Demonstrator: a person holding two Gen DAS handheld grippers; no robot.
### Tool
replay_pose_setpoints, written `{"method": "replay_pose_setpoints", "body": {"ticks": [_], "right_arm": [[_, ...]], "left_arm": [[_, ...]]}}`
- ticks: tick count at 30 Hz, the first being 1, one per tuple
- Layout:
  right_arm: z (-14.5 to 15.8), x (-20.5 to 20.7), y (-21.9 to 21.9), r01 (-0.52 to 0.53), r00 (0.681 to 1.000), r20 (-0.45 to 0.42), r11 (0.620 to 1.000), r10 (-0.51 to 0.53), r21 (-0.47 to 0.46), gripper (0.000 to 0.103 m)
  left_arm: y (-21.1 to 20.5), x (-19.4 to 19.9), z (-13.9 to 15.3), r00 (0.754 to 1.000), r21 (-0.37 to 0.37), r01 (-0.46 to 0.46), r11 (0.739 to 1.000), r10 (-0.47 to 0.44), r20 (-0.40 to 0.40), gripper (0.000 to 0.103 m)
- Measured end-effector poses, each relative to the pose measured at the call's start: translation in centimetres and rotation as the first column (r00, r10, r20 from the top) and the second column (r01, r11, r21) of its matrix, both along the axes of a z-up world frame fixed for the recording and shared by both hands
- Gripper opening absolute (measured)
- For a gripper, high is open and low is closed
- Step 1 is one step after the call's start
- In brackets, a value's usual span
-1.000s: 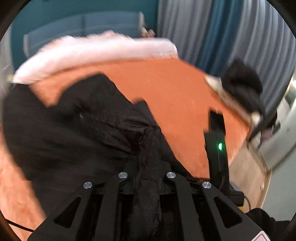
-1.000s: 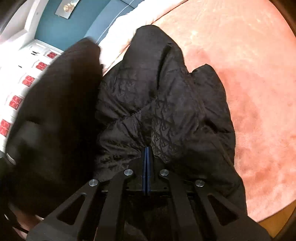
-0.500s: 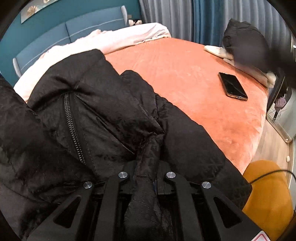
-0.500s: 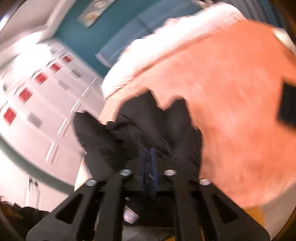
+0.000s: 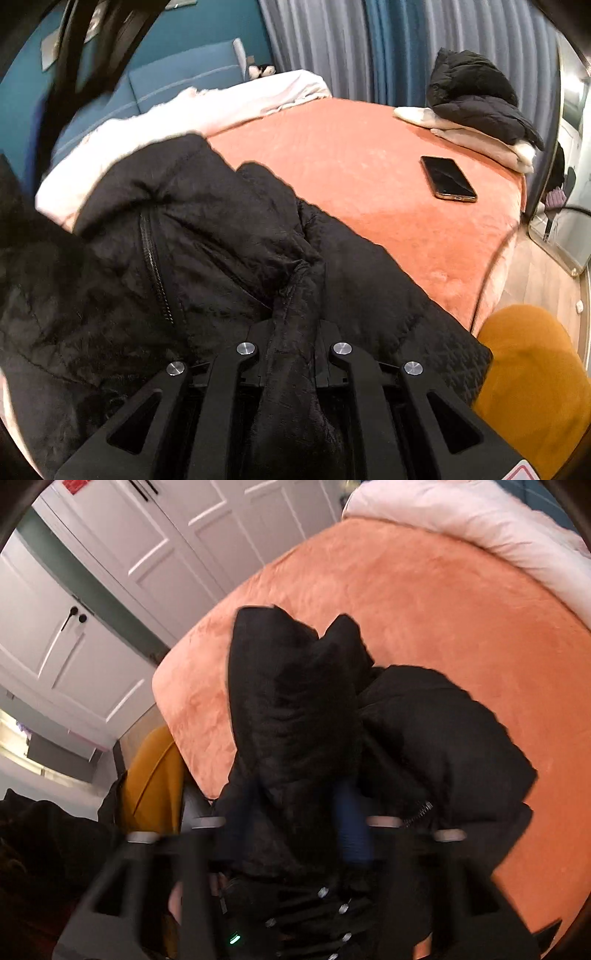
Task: Fold large clothes
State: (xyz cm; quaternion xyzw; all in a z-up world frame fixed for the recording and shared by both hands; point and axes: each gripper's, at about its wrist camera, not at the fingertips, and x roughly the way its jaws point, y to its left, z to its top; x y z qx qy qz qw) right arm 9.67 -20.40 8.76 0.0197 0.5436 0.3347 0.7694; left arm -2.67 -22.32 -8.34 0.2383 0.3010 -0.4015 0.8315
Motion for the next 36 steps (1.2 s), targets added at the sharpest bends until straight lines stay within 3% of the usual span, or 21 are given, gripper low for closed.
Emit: {"method": "replay_pose_setpoints", "body": {"ticks": [3, 5, 7, 10, 12, 14, 16, 18, 21, 22, 24, 25, 30, 33, 36], "right_arm": [[0.5, 0.7, -0.9, 0.055, 0.998, 0.042, 0.998, -0.055, 0.017, 0.005], [0.3, -0.2, -2.8, 0.135, 0.987, 0.076, 0.989, -0.139, 0.056, 0.003], [-0.2, -1.2, -5.8, 0.258, 0.957, 0.105, 0.961, -0.269, 0.102, 0.001], [-2.9, -4.4, -11.9, 0.471, 0.871, 0.073, 0.868, -0.486, 0.159, 0.0], [-6.3, -6.4, -15.1, 0.595, 0.799, 0.022, 0.796, -0.601, 0.113, 0.0], [-11.7, -8.7, -18.2, 0.703, 0.711, -0.097, 0.707, -0.697, 0.078, 0.0], [-14.7, -10.4, -19.5, 0.768, 0.638, -0.141, 0.638, -0.757, 0.053, 0.0], [-13.2, -12.5, -20.4, 0.799, 0.596, -0.147, 0.564, -0.79, 0.21, 0.0], [-7.9, -13.3, -19.5, 0.742, 0.63, -0.03, 0.59, -0.776, 0.318, 0.004], [-5.6, -13.1, -18.4, 0.693, 0.668, 0.011, 0.627, -0.744, 0.356, 0.006], [-3.2, -12.3, -16.2, 0.625, 0.719, 0.075, 0.69, -0.691, 0.366, 0.032], [-2.2, -11.9, -14.6, 0.589, 0.742, 0.119, 0.726, -0.66, 0.354, 0.038], [-0.4, -11.4, -5.9, 0.39, 0.855, 0.224, 0.865, -0.467, 0.316, 0.06], [-1.0, -10.7, -0.8, 0.318, 0.89, 0.231, 0.897, -0.394, 0.307, 0.076], [-2.2, -8.8, 3.0, 0.33, 0.896, 0.223, 0.911, -0.385, 0.246, 0.081]], "left_arm": [[2.3, -1.9, 1.6, 0.999, -0.026, 0.037, 0.999, -0.037, 0.03, 0.018], [5.4, -3.6, 4.1, 0.997, -0.098, 0.07, 0.993, -0.067, 0.033, 0.019], [8.2, -4.4, 6.8, 0.995, -0.197, 0.08, 0.977, -0.089, -0.036, 0.022], [10.3, -4.2, 9.4, 0.99, -0.263, 0.01, 0.965, -0.047, -0.135, 0.023], [11.2, -2.8, 10.6, 0.984, -0.324, -0.059, 0.944, 0.0, -0.179, 0.022], [11.6, -1.4, 11.4, 0.981, -0.359, -0.109, 0.927, 0.042, -0.188, 0.022], [11.4, -0.2, 11.8, 0.978, -0.349, -0.149, 0.925, 0.086, -0.189, 0.022], [10.3, 0.5, 11.1, 0.977, -0.271, -0.159, 0.949, 0.112, -0.182, 0.022], [8.7, 0.3, 9.1, 0.979, -0.176, -0.143, 0.974, 0.112, -0.171, 0.022], [8.6, 0.2, 8.8, 0.978, -0.18, -0.149, 0.972, 0.118, -0.172, 0.022], [9.5, -0.3, 9.1, 0.973, -0.22, -0.178, 0.959, 0.138, -0.188, 0.022], [10.0, -0.5, 9.5, 0.971, -0.242, -0.192, 0.951, 0.149, -0.186, 0.022], [16.6, -0.5, 12.8, 0.942, -0.354, -0.323, 0.878, 0.26, -0.214, 0.022], [21.4, -0.3, 14.1, 0.9, -0.394, -0.433, 0.811, 0.367, -0.234, 0.022], [24.6, 0.8, 14.4, 0.852, -0.381, -0.524, 0.762, 0.463, -0.245, 0.023]]}}
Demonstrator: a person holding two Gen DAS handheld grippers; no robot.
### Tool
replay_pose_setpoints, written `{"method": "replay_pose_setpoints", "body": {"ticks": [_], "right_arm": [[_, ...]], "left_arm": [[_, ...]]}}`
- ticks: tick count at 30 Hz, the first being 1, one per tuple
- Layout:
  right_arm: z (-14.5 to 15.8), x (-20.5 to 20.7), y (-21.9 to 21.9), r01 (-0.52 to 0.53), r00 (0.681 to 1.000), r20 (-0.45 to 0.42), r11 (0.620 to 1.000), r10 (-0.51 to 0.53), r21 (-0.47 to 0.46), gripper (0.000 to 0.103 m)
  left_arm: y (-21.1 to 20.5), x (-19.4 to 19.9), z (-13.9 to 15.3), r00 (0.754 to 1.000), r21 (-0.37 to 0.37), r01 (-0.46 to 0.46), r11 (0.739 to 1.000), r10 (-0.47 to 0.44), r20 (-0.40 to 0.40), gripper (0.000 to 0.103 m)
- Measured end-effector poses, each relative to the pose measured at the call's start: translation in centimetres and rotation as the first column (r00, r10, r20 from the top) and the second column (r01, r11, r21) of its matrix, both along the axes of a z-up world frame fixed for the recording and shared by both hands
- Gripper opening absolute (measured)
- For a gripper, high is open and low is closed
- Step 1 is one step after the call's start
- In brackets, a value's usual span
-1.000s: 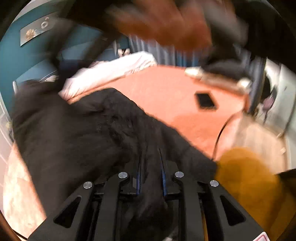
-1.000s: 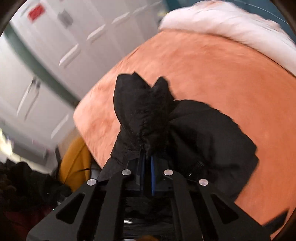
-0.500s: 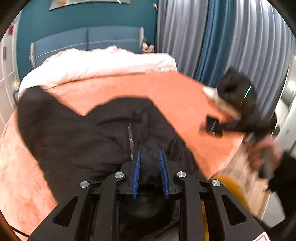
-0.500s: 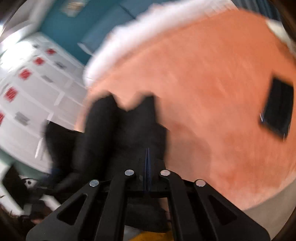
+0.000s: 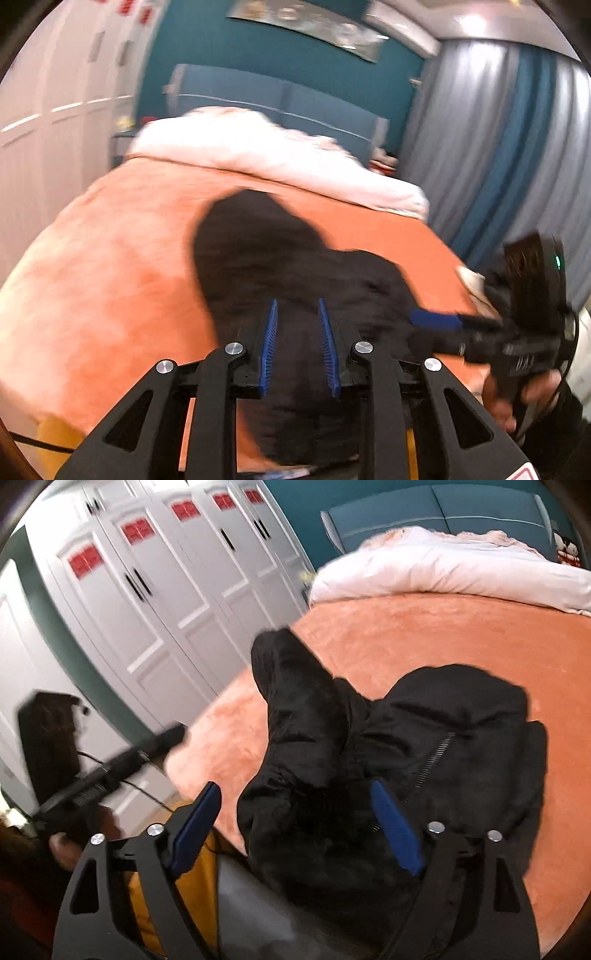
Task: Fold large clothes
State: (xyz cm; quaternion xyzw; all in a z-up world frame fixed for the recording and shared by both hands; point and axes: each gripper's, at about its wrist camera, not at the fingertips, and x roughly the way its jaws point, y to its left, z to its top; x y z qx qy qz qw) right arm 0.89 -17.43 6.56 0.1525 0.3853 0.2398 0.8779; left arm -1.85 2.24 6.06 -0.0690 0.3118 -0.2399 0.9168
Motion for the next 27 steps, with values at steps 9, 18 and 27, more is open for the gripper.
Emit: {"method": "replay_pose_setpoints", "body": {"ticks": [9, 18, 27], "right_arm": [[-3.0, -3.0, -6.8, 0.275, 0.961, -0.108, 0.924, -0.255, 0.264, 0.005], [-17.9, -9.9, -16.1, 0.546, 0.82, -0.426, 0.747, -0.384, 0.378, 0.005], [-11.4, -13.4, -22.7, 0.597, 0.802, -0.289, 0.676, -0.523, 0.432, 0.012]], "left_arm": [[2.4, 4.8, 1.8, 0.992, -0.045, -0.121, 0.992, 0.123, 0.038, 0.023], [-14.9, 6.2, -3.3, 0.969, -0.035, 0.227, 0.973, -0.229, -0.088, 0.022], [-22.0, 4.8, -6.8, 0.967, 0.116, 0.247, 0.962, -0.237, -0.097, 0.019]]}}
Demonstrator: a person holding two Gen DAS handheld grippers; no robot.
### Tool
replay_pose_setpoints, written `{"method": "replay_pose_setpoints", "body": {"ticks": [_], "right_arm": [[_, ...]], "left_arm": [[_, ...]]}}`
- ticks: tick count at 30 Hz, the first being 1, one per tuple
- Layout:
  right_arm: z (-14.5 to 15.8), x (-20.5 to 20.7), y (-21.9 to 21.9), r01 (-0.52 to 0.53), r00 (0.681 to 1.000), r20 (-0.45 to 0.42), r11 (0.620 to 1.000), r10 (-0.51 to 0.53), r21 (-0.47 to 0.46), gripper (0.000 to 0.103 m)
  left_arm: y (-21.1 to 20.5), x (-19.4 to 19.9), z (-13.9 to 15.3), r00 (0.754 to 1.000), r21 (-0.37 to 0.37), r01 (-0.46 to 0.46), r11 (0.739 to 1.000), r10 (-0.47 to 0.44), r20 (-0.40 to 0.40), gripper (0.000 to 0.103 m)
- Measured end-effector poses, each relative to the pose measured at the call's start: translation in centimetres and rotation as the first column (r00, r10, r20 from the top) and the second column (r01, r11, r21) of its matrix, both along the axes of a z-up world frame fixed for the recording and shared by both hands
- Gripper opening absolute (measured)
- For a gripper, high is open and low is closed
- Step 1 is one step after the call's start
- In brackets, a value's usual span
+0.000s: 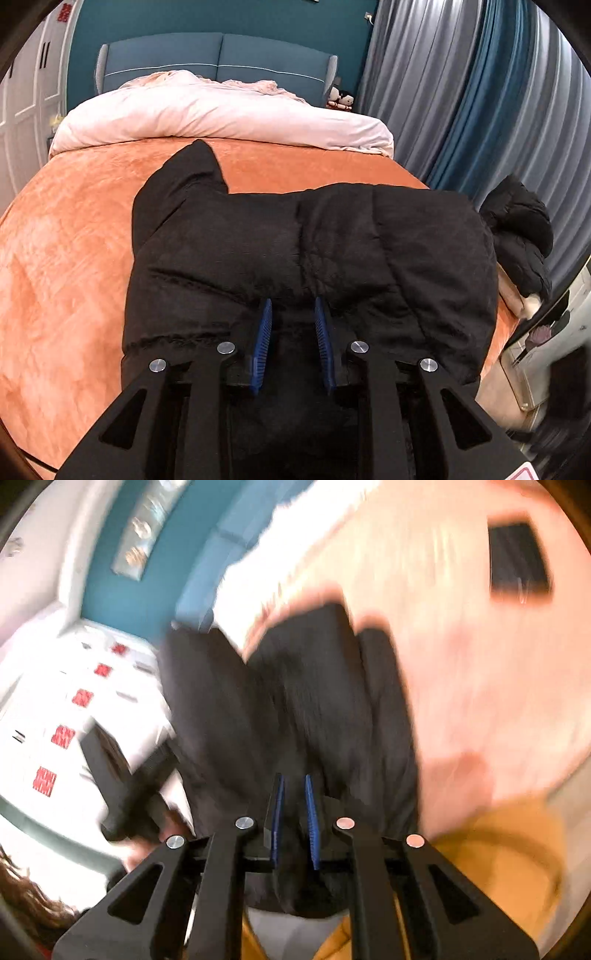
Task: Fold large clothes
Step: 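Press the folded jacket flat on the bed and open both tools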
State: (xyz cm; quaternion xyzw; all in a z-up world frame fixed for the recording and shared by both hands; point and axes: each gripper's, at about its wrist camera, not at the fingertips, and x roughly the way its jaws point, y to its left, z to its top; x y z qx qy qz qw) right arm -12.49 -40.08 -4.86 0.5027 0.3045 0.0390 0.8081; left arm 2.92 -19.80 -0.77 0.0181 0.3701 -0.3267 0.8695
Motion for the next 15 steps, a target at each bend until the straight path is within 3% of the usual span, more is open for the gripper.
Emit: {"method": "replay_pose_setpoints", "body": {"ticks": [3, 5, 7, 11, 15], "right_arm": [[0.6, 1.6, -3.2, 0.054, 0.998, -0.019, 0.997, -0.055, -0.054, 0.012], [-1.0, 5.0, -3.1, 0.027, 0.993, -0.111, 0.992, -0.041, -0.123, 0.011], [-2.5, 8.1, -2.1, -0.044, 0.993, -0.117, 0.995, 0.033, -0.085, 0.008], [-2.2, 13.9, 1.3, -0.194, 0.979, -0.092, 0.967, 0.18, -0.167, 0.001], [-5.5, 18.1, 1.2, -0.259, 0.963, -0.098, 0.962, 0.251, -0.086, 0.0]], "left_arm": [[-0.3, -0.3, 0.0, 1.0, 0.015, -0.002, 1.0, 0.002, 0.01, 0.019], [-0.6, -0.4, 0.2, 1.0, 0.018, -0.006, 1.0, 0.005, 0.012, 0.019], [-0.4, -0.1, 0.5, 1.0, 0.015, -0.011, 1.0, 0.011, 0.01, 0.019], [-0.4, 0.1, 0.4, 0.998, 0.046, -0.04, 0.998, 0.038, 0.047, 0.019], [-0.8, 2.0, -1.2, 0.994, 0.073, -0.103, 0.992, 0.1, 0.049, 0.012]]}}
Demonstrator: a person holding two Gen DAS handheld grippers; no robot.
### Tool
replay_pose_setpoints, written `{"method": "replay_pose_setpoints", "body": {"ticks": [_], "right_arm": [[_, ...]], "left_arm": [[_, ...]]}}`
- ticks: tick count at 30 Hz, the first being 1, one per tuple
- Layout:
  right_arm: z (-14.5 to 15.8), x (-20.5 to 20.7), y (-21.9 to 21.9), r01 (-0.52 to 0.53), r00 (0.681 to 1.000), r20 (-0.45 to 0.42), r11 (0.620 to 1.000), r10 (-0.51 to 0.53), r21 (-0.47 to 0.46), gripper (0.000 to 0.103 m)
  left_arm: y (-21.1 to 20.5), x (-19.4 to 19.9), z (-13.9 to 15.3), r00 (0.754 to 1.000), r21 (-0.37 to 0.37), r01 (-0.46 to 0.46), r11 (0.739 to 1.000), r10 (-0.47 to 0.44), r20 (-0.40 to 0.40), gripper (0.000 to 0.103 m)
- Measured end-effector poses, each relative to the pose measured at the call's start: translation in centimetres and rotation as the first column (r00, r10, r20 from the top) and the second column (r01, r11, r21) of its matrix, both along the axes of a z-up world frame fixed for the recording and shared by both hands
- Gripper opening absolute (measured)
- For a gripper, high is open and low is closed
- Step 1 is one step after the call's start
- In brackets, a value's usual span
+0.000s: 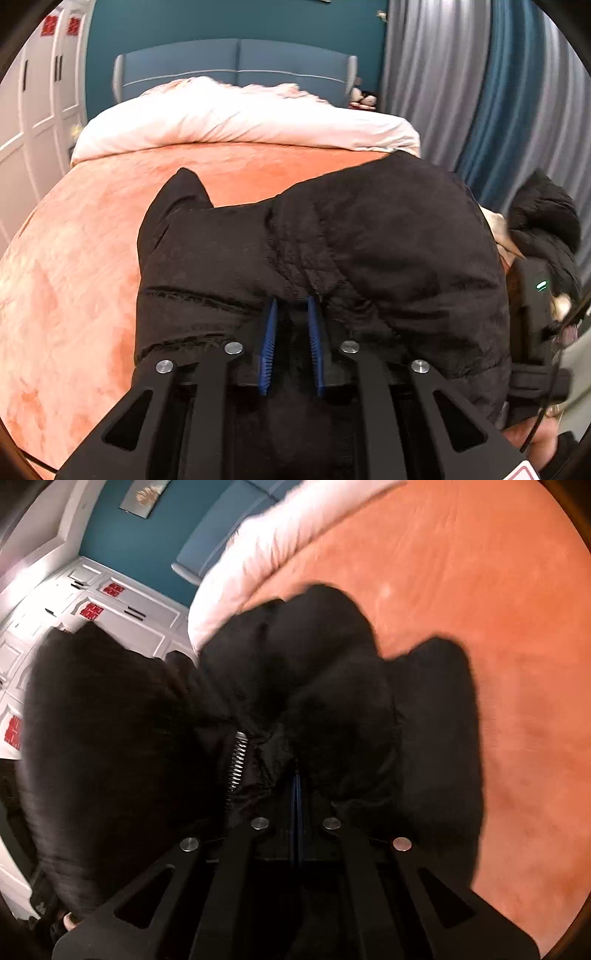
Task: Fold large clothes
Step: 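Press the folded jacket flat on the bed and open both tools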
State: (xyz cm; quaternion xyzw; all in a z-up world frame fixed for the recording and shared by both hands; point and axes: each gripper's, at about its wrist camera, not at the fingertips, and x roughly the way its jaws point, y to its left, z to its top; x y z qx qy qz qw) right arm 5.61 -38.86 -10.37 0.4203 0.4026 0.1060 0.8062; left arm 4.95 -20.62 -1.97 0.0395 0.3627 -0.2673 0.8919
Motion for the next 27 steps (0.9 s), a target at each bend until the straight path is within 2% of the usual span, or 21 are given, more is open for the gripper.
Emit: {"method": "replay_pose_setpoints", "body": {"ticks": [2, 3, 5, 8, 10, 13, 15, 17, 18, 19, 20, 21, 23, 24, 27], "right_arm": [[-2.7, 1.1, -0.9, 0.004, 1.0, 0.004, 0.996, -0.004, 0.088, 0.0], [-3.7, 1.2, -1.7, 0.023, 1.0, 0.003, 0.988, -0.024, 0.154, 0.0], [-3.7, 0.3, -3.1, 0.076, 0.997, -0.003, 0.98, -0.077, 0.182, 0.0], [-1.3, -3.6, -5.1, 0.2, 0.979, 0.017, 0.975, -0.202, 0.095, 0.0], [1.4, -6.9, -6.2, 0.277, 0.958, 0.063, 0.959, -0.28, 0.059, 0.003], [5.1, -8.0, -5.9, 0.279, 0.954, 0.113, 0.96, -0.279, 0.012, 0.003], [7.1, -7.0, -4.4, 0.235, 0.962, 0.141, 0.972, -0.233, -0.004, 0.003], [8.3, -5.4, -2.2, 0.206, 0.974, 0.12, 0.974, -0.195, -0.09, 0.003], [8.7, -4.9, -1.5, 0.189, 0.979, 0.103, 0.972, -0.176, -0.136, 0.003], [10.0, -4.8, -0.1, 0.164, 0.985, 0.094, 0.966, -0.148, -0.2, 0.003], [11.0, -4.8, 0.6, 0.145, 0.987, 0.103, 0.959, -0.123, -0.242, 0.003], [11.9, -4.7, 2.0, 0.126, 0.989, 0.116, 0.949, -0.096, -0.288, 0.003], [13.2, -4.8, 3.9, 0.106, 0.99, 0.123, 0.928, -0.065, -0.357, 0.003], [13.6, -4.7, 4.8, 0.094, 0.99, 0.13, 0.92, -0.047, -0.38, 0.003], [14.0, -3.4, 5.7, 0.092, 0.992, 0.117, 0.908, -0.047, -0.41, 0.004]], "left_arm": [[-1.1, 0.7, -0.7, 1.0, 0.016, -0.022, 1.0, 0.022, 0.014, 0.011], [-2.5, 1.0, -1.4, 0.999, 0.055, -0.029, 0.998, 0.027, 0.038, 0.009], [-4.4, 1.5, -2.8, 0.998, 0.109, -0.038, 0.993, 0.031, 0.063, 0.007], [-7.0, 1.6, -4.7, 0.995, 0.184, -0.043, 0.982, 0.025, 0.098, 0.004], [-8.0, 1.4, -5.8, 0.991, 0.206, -0.051, 0.977, 0.025, 0.128, 0.002], [-8.4, 1.7, -7.3, 0.988, 0.219, -0.066, 0.973, 0.033, 0.15, 0.0], [-8.6, 2.0, -7.7, 0.989, 0.238, -0.071, 0.969, 0.037, 0.146, 0.0], [-8.3, 2.0, -6.8, 0.991, 0.243, -0.062, 0.968, 0.031, 0.128, 0.0], [-7.9, 2.0, -6.1, 0.994, 0.228, -0.054, 0.972, 0.029, 0.109, 0.004], [-6.6, 2.2, -4.8, 0.998, 0.178, -0.042, 0.983, 0.031, 0.06, 0.009], [-5.1, 2.3, -3.6, 0.999, 0.123, -0.032, 0.992, 0.03, 0.011, 0.019], [-3.2, 2.2, -2.2, 0.999, 0.074, -0.041, 0.996, 0.042, -0.02, 0.035], [0.0, 1.6, -0.2, 0.996, 0.023, -0.09, 0.996, 0.09, -0.012, 0.047], [1.9, 1.2, 1.2, 0.995, -0.004, -0.103, 0.995, 0.103, 0.006, 0.048], [5.1, 0.7, 3.5, 0.993, 0.0, -0.116, 0.993, 0.116, -0.002, 0.049]]}}
